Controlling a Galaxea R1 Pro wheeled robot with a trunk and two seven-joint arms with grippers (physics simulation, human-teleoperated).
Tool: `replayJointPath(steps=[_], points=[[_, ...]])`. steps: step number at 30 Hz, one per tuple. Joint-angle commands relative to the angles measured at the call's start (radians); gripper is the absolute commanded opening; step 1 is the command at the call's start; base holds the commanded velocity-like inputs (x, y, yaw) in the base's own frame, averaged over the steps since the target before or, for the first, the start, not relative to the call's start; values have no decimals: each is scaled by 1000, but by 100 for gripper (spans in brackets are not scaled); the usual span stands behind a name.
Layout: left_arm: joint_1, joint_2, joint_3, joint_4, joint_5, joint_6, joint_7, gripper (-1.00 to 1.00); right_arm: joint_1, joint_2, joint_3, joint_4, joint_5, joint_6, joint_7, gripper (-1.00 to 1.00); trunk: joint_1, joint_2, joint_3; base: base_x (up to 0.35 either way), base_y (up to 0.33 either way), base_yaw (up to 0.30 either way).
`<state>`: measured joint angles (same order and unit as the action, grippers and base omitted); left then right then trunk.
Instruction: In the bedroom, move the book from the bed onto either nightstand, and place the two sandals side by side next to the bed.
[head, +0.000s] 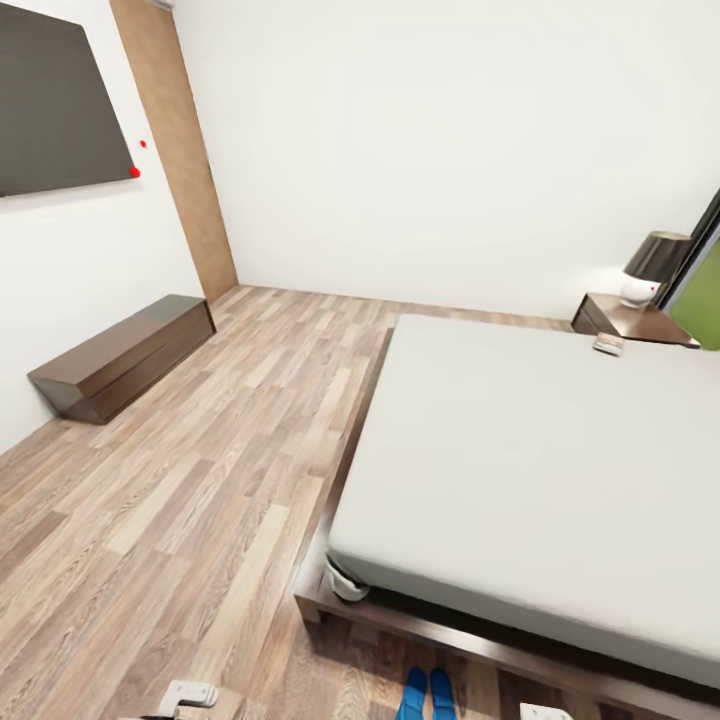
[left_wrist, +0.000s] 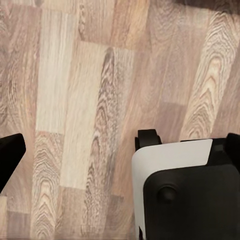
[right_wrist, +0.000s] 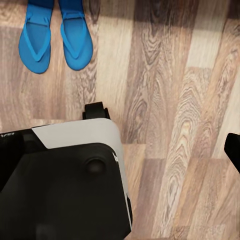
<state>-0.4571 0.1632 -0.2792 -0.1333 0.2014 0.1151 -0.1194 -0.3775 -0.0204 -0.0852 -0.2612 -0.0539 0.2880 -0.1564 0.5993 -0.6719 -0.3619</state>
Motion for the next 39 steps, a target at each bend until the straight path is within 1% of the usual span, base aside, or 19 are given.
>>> replayJointPath(steps=[1, 9, 19, 29, 39], points=[[0, -2, -8, -2, 10, 6, -2, 100, 0, 0, -3, -3, -6, 5, -3, 100, 0, -1, -2, 0, 0, 267], [1, -15, -8, -2, 10, 6, -2, 100, 0, 0, -3, -3, -6, 5, -3, 100, 0, -1, -8, 0, 0, 266], [1, -18, -8, -2, 10, 6, -2, 100, 0, -1, -5, -3, -7, 5, -3, 100, 0, -1, -15, -2, 0, 247], [2, -20, -8, -3, 10, 8, -1, 100, 0, 2, -5, -3, -10, 5, -3, 100, 0, -1, -16, -141, 0, 65], [2, -20, -8, -3, 10, 6, -3, 100, 0, 1, -6, -3, -12, 4, -3, 100, 0, -1, -17, -36, 0, 9]])
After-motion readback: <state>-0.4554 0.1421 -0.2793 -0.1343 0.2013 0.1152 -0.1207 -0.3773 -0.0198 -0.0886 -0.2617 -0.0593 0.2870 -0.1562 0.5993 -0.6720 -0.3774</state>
